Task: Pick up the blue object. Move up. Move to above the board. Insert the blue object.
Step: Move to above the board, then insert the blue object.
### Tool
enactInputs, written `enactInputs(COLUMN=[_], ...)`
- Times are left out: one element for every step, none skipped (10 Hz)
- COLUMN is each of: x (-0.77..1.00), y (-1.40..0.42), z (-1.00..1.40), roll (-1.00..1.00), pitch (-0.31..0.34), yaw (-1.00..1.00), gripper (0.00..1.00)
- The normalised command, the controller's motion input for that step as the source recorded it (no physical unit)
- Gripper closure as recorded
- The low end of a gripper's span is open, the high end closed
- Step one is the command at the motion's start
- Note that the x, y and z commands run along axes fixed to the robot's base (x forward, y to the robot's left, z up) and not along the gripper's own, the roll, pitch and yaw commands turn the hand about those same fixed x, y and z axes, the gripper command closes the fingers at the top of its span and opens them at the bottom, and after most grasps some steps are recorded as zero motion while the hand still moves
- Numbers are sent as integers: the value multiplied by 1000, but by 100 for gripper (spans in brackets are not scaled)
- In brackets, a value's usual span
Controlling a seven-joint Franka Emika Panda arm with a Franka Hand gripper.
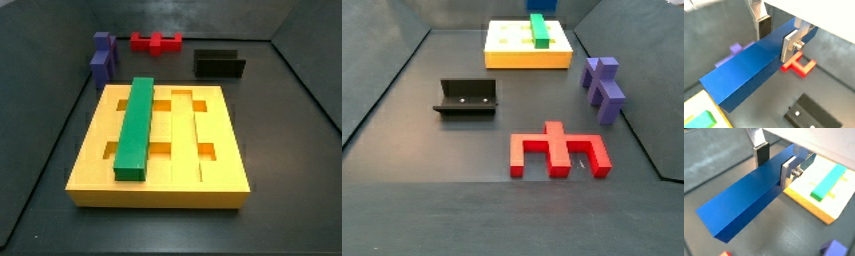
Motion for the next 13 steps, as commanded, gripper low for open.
enactInputs(x=[43, 45, 34, -52, -55, -37, -29, -8, 7, 51, 66, 90, 29], y=[-3, -2, -2, -1400, -1400, -1400, -1400, -1400, -1400, -1400, -705, -195, 0], z=[563, 288, 222, 257, 236, 247, 246, 246, 249, 263, 138, 46, 0], roll=[-9, -10, -10, 86, 88, 81, 39, 16, 6, 10, 12, 10, 0], pitch=[56, 60, 61, 313, 301, 226, 195, 154, 147, 145, 148, 146, 0], yaw=[1, 0, 0, -196, -190, -70, -52, -20, -12, 1, 7, 6, 0], gripper=[100, 100, 100, 100, 100, 100, 100, 100, 100, 100, 100, 100, 100])
